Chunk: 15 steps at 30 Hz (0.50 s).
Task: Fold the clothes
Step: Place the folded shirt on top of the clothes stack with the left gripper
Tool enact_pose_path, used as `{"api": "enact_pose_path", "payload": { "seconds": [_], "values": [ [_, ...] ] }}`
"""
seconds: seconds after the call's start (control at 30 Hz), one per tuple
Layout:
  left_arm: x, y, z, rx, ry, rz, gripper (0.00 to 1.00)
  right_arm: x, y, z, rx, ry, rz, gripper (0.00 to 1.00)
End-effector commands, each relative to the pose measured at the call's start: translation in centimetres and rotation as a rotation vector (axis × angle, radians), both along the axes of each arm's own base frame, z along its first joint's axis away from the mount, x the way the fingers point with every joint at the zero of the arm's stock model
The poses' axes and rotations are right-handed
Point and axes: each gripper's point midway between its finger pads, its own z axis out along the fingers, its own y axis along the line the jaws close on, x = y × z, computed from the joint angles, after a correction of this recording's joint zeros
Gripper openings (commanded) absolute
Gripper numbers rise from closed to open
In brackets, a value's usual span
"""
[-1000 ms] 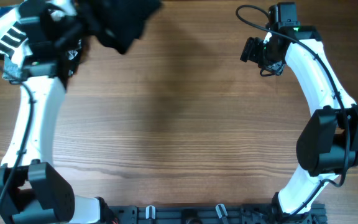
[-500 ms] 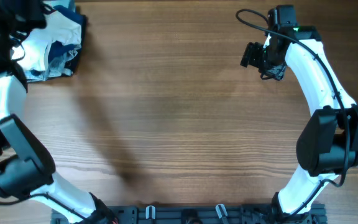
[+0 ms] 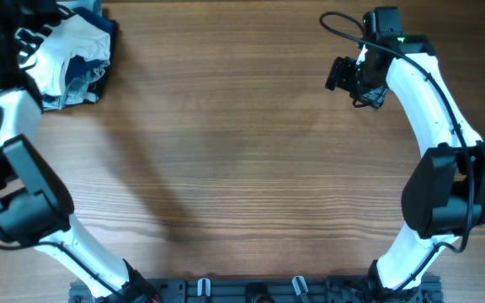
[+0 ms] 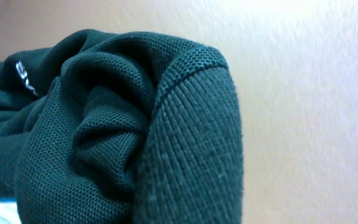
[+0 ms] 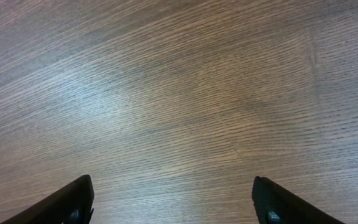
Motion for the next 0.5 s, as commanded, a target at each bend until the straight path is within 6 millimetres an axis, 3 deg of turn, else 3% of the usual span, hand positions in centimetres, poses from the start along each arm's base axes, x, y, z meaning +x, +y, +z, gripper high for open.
{"api": "enact_pose_path", "payload": {
  "seconds": [0.0, 0.07, 0.17, 0.33, 0.37, 0.4, 0.47],
  "values": [
    [3.0, -3.6, -3.5, -0.031, 0.047, -0.060, 0.04, -0.6, 0.4, 0.3, 0.016, 0.006, 0.013, 0.82],
    [2.7, -3.0, -6.1, -0.076, 0.156, -0.055, 0.05, -0.8, 0.4, 0.3, 0.009, 0.014, 0.035, 0.83],
    [1.0, -0.3, -8.2, -0.132, 0.258, -0.012, 0.04, -0.7, 0.4, 0.3, 0.009, 0.008, 0.038, 0.83],
    [-1.6, 1.6, -5.8, -0.145, 0.232, -0.128, 0.04, -0.5, 0.5, 0.3, 0.015, 0.002, 0.038, 0.83],
    [-2.3, 1.9, -6.1, -0.171, 0.258, -0.148, 0.05, -0.6, 0.7, 0.4, 0.024, 0.003, 0.041, 0.83],
    [-2.8, 2.0, -6.6, -0.194, 0.282, -0.157, 0.12, -0.5, 0.7, 0.4, 0.026, 0.001, 0.041, 0.83],
    [-4.5, 1.8, -10.1, -0.315, 0.419, -0.168, 0.45, -0.3, 0.8, 0.4, 0.033, -0.008, 0.042, 0.83]
  ]
}}
